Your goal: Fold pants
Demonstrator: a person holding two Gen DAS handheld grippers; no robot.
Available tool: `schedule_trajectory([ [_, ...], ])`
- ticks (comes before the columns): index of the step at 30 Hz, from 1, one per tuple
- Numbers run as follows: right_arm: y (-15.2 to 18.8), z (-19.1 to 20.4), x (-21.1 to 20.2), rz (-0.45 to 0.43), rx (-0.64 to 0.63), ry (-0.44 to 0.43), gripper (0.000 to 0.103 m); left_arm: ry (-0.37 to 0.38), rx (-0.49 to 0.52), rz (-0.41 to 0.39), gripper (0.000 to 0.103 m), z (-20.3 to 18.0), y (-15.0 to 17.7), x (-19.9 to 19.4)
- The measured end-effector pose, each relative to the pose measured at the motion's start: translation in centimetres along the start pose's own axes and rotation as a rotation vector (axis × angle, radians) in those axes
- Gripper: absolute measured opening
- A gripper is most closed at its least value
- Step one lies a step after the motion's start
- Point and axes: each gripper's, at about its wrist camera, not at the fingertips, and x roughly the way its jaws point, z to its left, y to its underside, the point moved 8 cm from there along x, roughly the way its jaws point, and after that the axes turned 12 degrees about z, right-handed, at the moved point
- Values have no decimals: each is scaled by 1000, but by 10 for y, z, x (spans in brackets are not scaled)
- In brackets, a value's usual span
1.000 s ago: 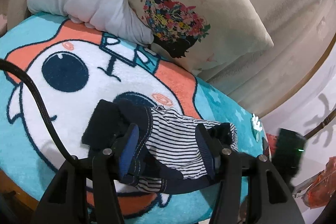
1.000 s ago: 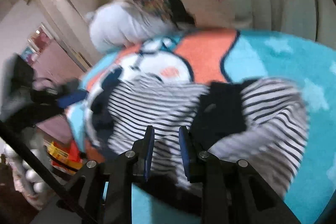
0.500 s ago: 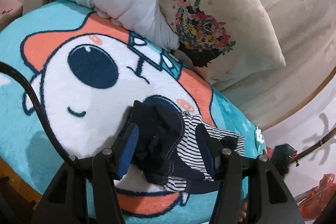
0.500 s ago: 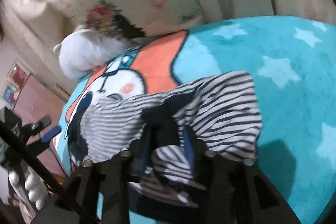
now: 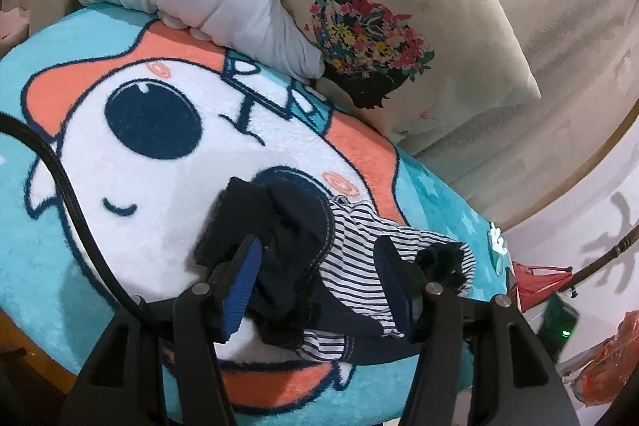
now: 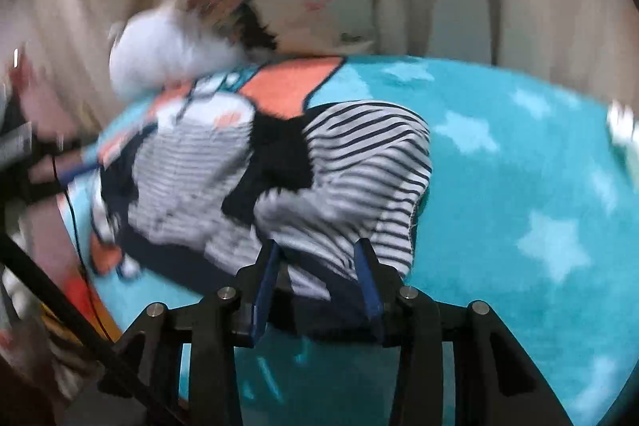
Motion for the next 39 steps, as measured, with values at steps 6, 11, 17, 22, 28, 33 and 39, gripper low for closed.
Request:
schedule_trajectory([
  [6,-33,3,-43,-128,24,-82,44,-8,-13,10,59,2,2,5],
  [11,-48,13,29,28,77,-138,79,12,-73,-2,63,18,0,-4],
  [17,-48,45,-8,-89,39,-94,79,28,-161,-4,65,54,-9,-2],
  [22,-46,106,-2,-52,-116,-163,79,78,-146,39,65,53,-16,15],
  [28,-44,185,30,-20,-318,-175,79,100,-98,154,75,51,-28,49],
  [33,-40,217,62,26,-372,-149,79,122,-74,177,38,50,-27,52],
  [39,-38,226,69,-11,-400,-30,48,130,-76,153,30,43,-27,37],
])
